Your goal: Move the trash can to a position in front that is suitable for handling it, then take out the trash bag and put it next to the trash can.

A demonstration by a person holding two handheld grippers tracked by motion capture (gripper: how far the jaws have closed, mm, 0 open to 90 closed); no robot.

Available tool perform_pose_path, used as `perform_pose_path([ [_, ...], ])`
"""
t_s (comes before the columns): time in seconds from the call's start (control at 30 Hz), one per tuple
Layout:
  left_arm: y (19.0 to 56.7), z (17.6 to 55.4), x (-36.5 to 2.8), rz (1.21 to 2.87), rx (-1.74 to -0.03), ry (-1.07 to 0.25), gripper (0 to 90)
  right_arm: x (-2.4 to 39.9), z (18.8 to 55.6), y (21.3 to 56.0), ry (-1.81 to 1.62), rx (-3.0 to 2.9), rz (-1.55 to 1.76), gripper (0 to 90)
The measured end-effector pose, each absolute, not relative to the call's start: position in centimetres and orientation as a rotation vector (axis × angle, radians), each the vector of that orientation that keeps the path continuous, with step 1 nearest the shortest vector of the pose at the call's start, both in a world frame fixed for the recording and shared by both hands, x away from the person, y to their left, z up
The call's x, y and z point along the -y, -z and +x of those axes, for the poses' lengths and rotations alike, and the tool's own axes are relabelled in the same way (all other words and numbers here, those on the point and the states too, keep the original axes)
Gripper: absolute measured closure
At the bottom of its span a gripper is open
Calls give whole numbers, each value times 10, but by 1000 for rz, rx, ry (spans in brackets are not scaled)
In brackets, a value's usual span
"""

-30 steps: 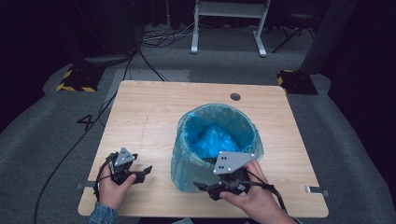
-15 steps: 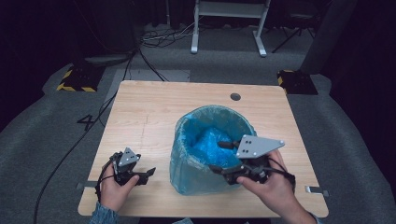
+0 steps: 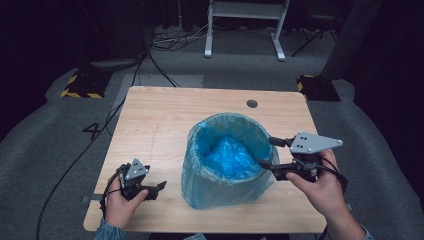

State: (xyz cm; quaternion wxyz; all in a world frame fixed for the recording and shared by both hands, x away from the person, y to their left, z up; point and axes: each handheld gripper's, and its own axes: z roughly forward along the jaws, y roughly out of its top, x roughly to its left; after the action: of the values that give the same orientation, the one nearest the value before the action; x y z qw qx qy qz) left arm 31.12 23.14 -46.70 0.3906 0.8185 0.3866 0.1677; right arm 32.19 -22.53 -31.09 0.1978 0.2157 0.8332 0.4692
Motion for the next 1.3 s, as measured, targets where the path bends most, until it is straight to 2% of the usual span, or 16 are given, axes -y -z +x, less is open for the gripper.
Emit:
perform_pose_path([
  [0.23, 459, 306, -231, 2078, -963, -447, 188, 248, 319, 319, -1291, -2316, 655, 255],
  [0.47, 455, 302, -226, 2074, -940, -440, 186, 270, 320, 344, -1236, -2328, 721, 232],
  [0.93, 451, 294, -215, 2077, -898, -366, 162, 283, 323, 395, -1206, -2386, 757, 189],
  [1.3, 454, 297, -217, 2068, -916, -371, 167, 279, 338, 431, -1229, -2437, 765, 175],
])
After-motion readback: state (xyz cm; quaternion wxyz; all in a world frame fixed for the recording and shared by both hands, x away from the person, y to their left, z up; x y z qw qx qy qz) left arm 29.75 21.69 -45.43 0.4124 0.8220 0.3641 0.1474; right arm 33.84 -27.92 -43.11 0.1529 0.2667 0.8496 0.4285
